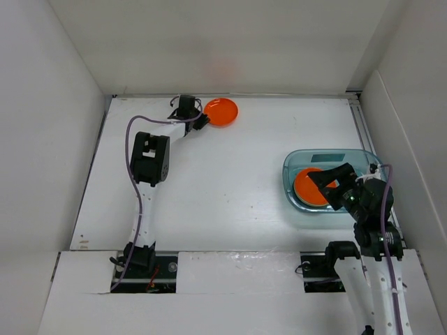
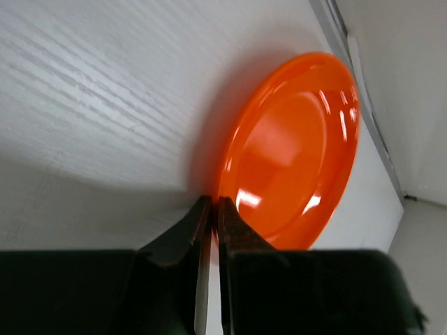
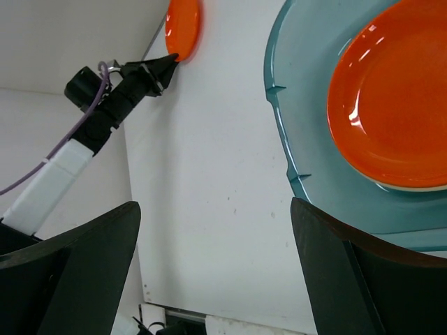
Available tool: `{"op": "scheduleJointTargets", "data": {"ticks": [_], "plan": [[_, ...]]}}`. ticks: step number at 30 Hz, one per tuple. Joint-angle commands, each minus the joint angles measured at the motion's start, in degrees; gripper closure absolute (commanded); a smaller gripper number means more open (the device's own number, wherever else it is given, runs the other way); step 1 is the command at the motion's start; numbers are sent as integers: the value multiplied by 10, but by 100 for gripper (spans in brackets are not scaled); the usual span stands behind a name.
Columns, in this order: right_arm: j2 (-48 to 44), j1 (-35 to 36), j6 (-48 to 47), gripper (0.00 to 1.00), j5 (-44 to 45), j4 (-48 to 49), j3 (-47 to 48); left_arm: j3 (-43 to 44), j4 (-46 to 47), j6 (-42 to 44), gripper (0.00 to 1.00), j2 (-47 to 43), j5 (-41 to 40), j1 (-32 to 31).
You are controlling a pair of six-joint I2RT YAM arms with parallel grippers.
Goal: Place the plates into the plastic bin on the countertop
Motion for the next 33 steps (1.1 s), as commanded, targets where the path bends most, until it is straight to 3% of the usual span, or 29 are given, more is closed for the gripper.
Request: {"op": "scheduleJointTargets", "data": {"ticks": [1,3,7,12,15,22,25,29,31,33], "plan": [[0,5,-10,6,10,9,30,25,-48,-1,100,16,9,-3],[0,5,-10,6,10,14,30,25,-48,20,100,16,14,-3],[29,5,-47,6,-39,73,25,-53,13,64,100,-76,48,-3],[152,5,-128,5,-170,150,45,-251,54,127,100,-245,49,-31],[236,10,-153,6,-196,185,71,-381,81,143,100,-370,61,-52],[350,52,-172,6,-253,300,95,-567,87,167,100,-584,118,-115],[389,89,-178,6,-271,340,101,-594,101,161,100,-626,192,-115],[432,172,-183,6,-213,354,108,-622,115,161,100,-684,245,-115],[458,195,-183,10,-213,379,108,-622,108,161,100,-705,262,-115],[474,225,-176,26,-213,400,102,-622,108,166,100,-710,280,-115]]}}
